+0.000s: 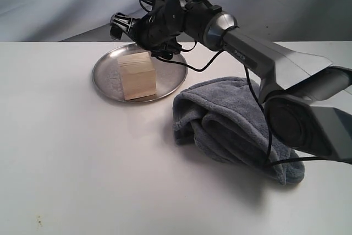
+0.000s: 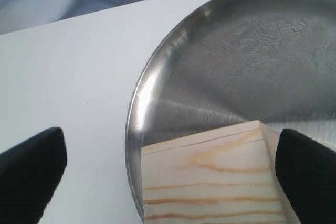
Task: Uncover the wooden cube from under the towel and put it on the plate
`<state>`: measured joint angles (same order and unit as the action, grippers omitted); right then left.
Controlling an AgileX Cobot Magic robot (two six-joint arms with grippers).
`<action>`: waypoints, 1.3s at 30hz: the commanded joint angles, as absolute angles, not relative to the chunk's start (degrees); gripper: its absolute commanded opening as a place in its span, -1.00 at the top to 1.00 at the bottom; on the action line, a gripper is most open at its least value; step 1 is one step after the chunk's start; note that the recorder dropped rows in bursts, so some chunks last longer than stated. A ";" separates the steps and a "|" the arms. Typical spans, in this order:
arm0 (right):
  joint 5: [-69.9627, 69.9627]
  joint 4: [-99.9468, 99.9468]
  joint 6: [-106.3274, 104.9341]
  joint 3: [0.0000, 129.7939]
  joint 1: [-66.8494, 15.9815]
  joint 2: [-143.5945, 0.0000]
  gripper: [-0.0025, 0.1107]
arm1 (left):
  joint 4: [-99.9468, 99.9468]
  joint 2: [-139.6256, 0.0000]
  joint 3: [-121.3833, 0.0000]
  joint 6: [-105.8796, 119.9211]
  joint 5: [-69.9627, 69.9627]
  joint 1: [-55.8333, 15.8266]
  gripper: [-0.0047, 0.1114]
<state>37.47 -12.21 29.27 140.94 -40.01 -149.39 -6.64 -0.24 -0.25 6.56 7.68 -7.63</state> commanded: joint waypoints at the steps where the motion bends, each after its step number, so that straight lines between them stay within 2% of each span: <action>1: 38.51 -12.52 28.48 141.40 -40.06 -147.36 -0.82 | -6.74 0.00 0.00 6.41 7.56 -7.91 0.92; 11: 46.81 -14.58 28.35 141.40 -40.06 -143.83 -0.81 | -6.74 0.00 0.00 6.41 7.56 -7.91 0.92; 14: 52.08 -15.59 27.35 141.40 -40.06 -143.04 -0.72 | -6.74 0.00 0.00 6.41 7.56 -7.91 0.92; 21: 64.51 -17.64 22.11 141.40 -40.74 -141.49 -0.13 | -6.74 0.00 0.00 6.41 7.56 -7.91 0.92; 25: 69.96 -10.48 21.01 141.40 -43.16 -139.44 0.27 | -6.74 0.00 0.00 6.41 7.56 -7.91 0.92; 31: 69.96 1.25 19.26 139.50 -48.05 -135.91 0.95 | -6.74 0.00 0.00 6.41 7.56 -7.91 0.92; 39: 69.96 3.64 19.86 132.41 -51.38 -129.36 0.96 | -6.74 0.00 0.00 6.41 7.56 -7.91 0.92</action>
<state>69.78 1.72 20.07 135.40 -50.46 -132.43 -6.64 -0.24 -0.25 6.56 7.68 -7.63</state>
